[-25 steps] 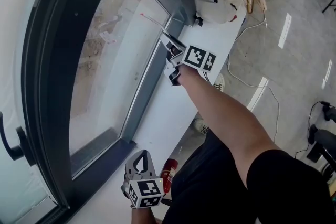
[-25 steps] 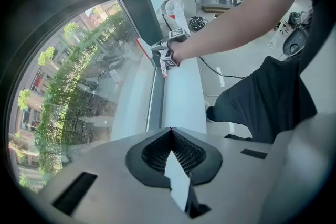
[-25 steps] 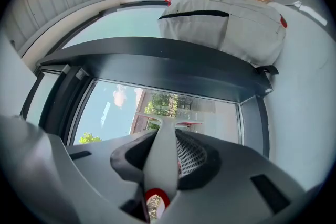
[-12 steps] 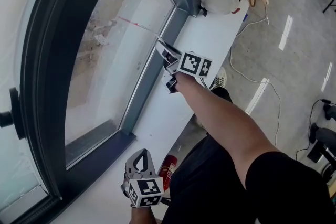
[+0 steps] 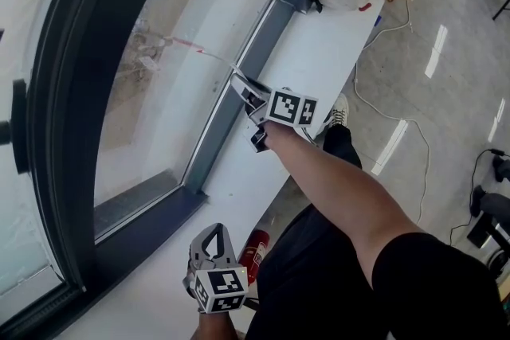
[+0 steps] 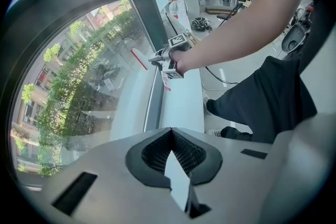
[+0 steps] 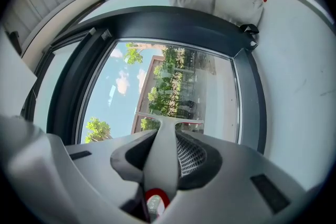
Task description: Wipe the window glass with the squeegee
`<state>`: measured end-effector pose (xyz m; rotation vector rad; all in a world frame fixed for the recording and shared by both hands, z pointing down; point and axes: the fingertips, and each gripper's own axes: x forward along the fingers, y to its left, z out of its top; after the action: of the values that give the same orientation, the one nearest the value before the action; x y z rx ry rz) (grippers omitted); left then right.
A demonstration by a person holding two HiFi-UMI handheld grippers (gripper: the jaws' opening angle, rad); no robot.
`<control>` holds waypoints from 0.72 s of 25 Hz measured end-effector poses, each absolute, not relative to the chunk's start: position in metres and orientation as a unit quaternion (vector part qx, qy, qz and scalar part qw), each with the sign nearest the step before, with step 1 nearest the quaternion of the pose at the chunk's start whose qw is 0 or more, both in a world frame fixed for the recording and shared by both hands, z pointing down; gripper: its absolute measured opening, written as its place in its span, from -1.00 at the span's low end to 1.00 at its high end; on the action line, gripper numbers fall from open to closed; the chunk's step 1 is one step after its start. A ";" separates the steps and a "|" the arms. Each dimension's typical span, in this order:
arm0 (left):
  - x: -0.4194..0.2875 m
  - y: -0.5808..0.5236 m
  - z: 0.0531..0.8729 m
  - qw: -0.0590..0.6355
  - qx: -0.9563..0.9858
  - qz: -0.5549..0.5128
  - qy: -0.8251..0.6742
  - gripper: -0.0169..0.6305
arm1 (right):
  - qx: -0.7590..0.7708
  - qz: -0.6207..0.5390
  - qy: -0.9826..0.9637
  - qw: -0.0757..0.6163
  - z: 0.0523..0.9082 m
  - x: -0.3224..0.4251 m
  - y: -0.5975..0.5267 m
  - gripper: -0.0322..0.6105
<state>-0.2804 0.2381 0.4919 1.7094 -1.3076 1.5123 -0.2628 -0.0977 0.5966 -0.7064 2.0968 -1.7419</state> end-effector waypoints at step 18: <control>-0.298 0.274 0.493 0.261 0.618 0.551 -0.496 -0.95 | -0.217 -0.622 0.740 0.134 0.601 -0.308 -0.036 -0.63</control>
<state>-0.2982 0.2740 0.4932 1.6737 -1.3442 1.4918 -0.3082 -0.0357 0.6013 -0.6289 2.1450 -1.8032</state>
